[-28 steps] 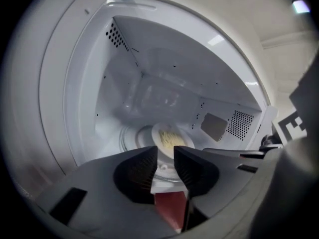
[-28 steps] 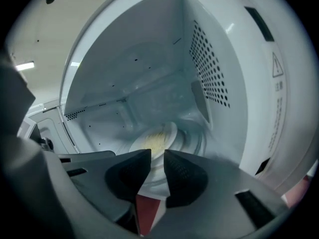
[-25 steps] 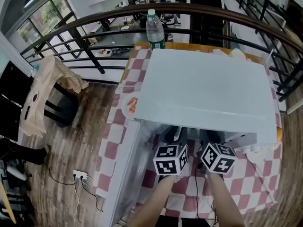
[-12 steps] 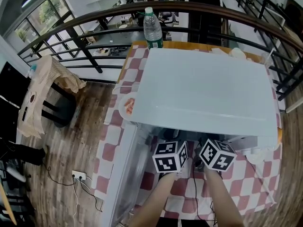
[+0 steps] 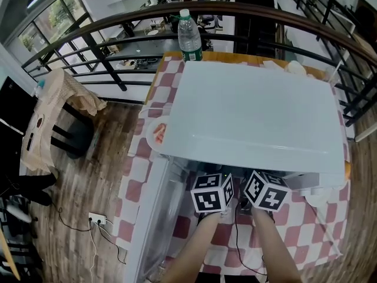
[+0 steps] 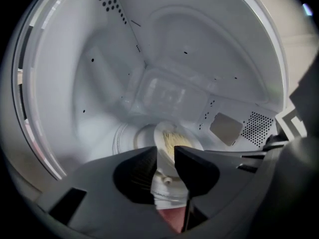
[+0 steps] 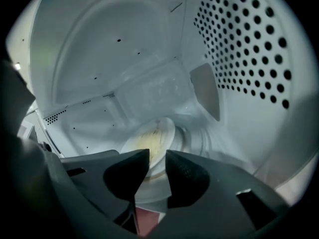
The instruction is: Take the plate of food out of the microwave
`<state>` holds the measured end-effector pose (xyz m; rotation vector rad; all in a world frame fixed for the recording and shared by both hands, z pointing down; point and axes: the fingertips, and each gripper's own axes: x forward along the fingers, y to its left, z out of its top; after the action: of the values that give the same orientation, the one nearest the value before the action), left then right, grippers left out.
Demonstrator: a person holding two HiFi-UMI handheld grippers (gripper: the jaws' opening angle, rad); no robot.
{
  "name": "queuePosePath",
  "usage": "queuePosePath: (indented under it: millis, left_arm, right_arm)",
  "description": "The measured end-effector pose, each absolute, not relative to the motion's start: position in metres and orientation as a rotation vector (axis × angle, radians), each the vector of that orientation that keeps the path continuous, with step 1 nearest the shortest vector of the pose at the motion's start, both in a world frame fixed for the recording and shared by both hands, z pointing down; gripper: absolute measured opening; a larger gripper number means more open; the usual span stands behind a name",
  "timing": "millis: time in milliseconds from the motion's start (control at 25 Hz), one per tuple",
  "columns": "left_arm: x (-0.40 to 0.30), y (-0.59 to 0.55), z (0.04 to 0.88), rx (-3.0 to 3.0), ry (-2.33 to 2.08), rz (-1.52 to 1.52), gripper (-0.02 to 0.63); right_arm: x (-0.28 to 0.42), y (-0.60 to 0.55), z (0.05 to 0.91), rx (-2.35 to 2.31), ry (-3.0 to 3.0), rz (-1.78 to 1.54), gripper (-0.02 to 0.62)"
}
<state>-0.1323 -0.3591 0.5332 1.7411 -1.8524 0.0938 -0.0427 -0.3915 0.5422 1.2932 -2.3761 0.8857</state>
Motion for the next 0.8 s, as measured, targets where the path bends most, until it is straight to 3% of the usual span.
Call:
queuePosePath:
  millis: [800]
  left_arm:
    - [-0.117, -0.353, 0.538, 1.754, -1.786, 0.029, 0.087]
  right_arm:
    - [-0.042, -0.382, 0.542, 1.265, -2.411, 0.858, 0.101]
